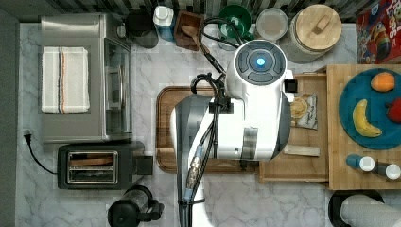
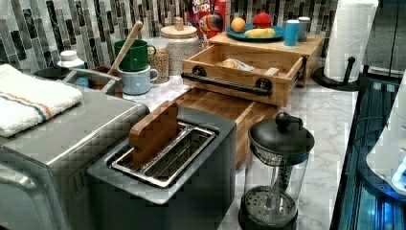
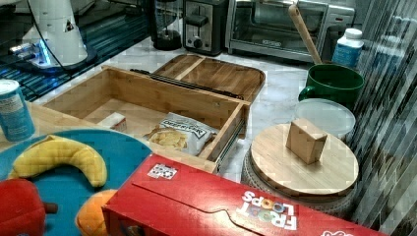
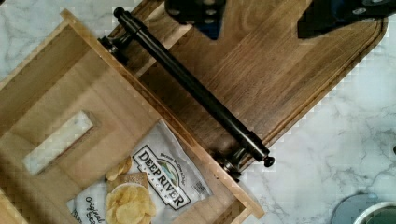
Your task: Close the drawer.
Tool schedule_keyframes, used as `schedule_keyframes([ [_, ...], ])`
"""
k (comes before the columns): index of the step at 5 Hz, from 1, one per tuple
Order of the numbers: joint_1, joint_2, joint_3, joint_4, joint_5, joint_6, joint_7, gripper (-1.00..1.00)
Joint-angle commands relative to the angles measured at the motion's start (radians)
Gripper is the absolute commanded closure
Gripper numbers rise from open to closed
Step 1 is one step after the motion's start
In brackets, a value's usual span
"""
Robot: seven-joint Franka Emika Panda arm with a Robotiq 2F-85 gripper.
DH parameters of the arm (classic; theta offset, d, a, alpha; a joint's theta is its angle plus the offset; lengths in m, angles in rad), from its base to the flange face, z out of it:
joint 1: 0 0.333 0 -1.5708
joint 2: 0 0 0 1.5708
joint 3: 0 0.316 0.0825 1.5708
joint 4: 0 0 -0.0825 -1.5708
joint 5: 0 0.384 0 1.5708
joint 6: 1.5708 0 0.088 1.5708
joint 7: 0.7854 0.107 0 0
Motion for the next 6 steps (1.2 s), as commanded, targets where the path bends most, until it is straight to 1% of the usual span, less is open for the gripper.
schedule_keyframes([
  [1, 0.001, 0.000, -0.001, 0.000, 0.000, 0.002, -0.012, 1.00],
  [2, -0.001, 0.000, 0.000, 0.000, -0.001, 0.002, -0.012, 1.00],
  [3, 0.013, -0.007, 0.027, -0.028, -0.020, 0.006, -0.147, -1.00],
  [4, 0.033, -0.041, 0.055, -0.092, 0.000, 0.045, -0.280, -1.00],
  [5, 0.040, -0.097, 0.070, -0.207, 0.081, 0.150, -0.471, -1.00],
  [6, 0.060, -0.102, 0.086, -0.273, 0.073, 0.207, -0.515, -0.75],
])
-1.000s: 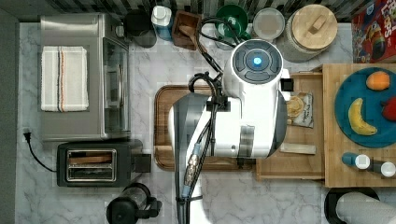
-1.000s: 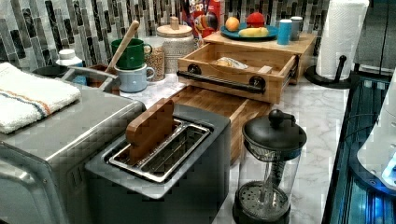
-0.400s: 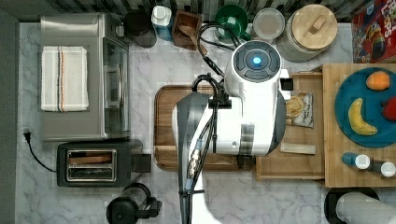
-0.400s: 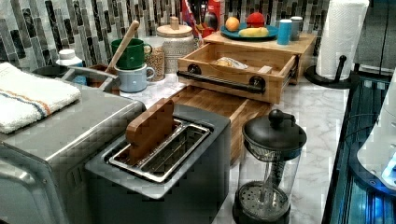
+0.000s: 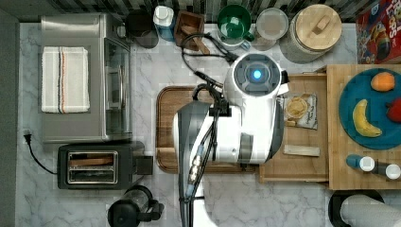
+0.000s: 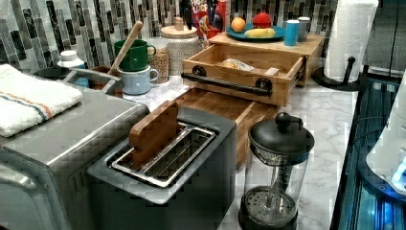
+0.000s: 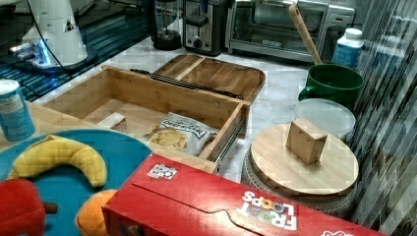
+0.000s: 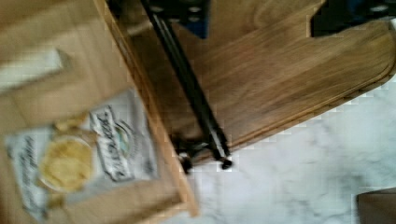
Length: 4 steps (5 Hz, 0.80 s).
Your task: Close the drawer.
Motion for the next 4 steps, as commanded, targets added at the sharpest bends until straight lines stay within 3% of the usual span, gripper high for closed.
schedule_keyframes([
  [1, 0.070, -0.064, 0.093, -0.170, 0.037, 0.054, -0.174, 1.00],
  [3, 0.084, 0.002, 0.116, -0.194, -0.063, 0.091, -0.179, 1.00],
  [4, 0.076, 0.035, 0.126, -0.251, -0.172, 0.212, -0.124, 1.00],
])
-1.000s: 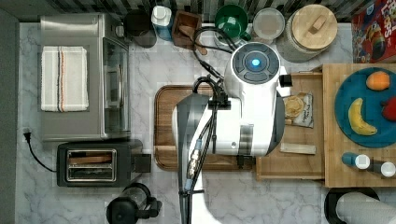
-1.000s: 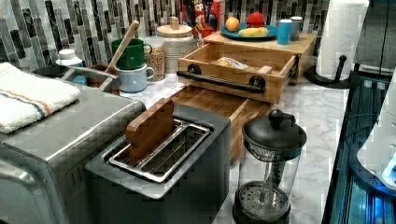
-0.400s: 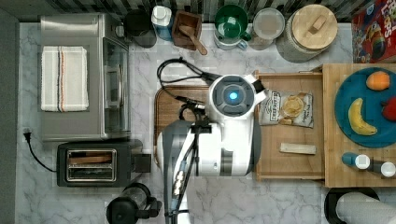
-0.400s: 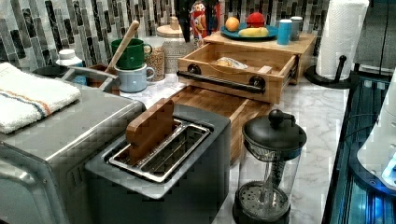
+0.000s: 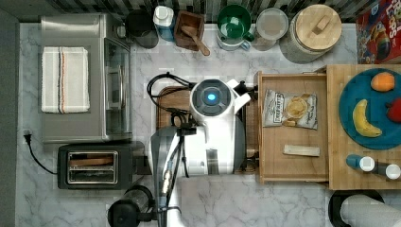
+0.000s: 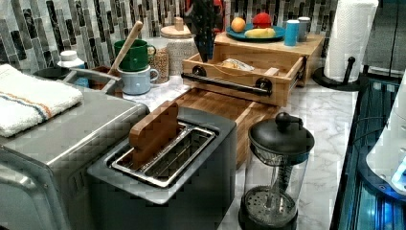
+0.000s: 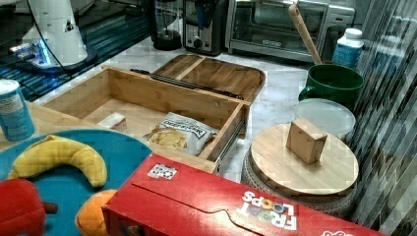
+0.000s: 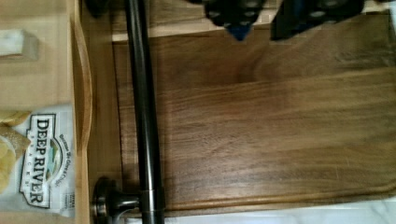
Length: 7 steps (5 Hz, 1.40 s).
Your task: Close the drawer.
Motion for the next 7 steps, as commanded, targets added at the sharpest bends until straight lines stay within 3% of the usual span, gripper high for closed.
schedule_keyframes([
  [1, 0.037, 0.094, 0.030, -0.102, -0.143, 0.249, 0.031, 1.00],
  [3, -0.015, 0.133, 0.023, -0.115, -0.092, 0.290, -0.081, 1.00],
  [7, -0.148, 0.189, -0.006, -0.076, -0.118, 0.327, -0.346, 1.00],
])
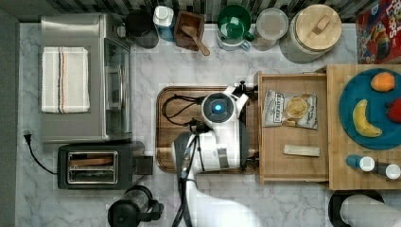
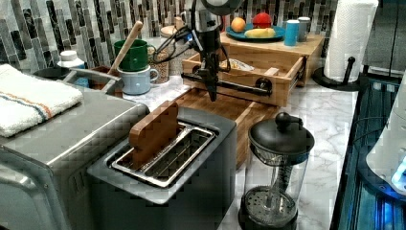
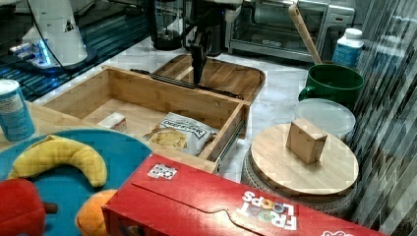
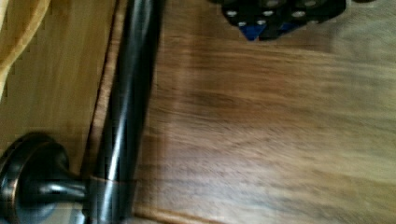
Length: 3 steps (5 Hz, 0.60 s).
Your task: Close the drawer.
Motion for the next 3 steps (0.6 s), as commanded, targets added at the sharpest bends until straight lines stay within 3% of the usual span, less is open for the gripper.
schedule_keyframes([
  [1, -0.091, -0.016, -0.024, 0.087, -0.011, -0.050, -0.138, 1.00],
  [3, -0.182, 0.009, -0.062, 0.144, 0.037, -0.043, -0.278, 1.00],
])
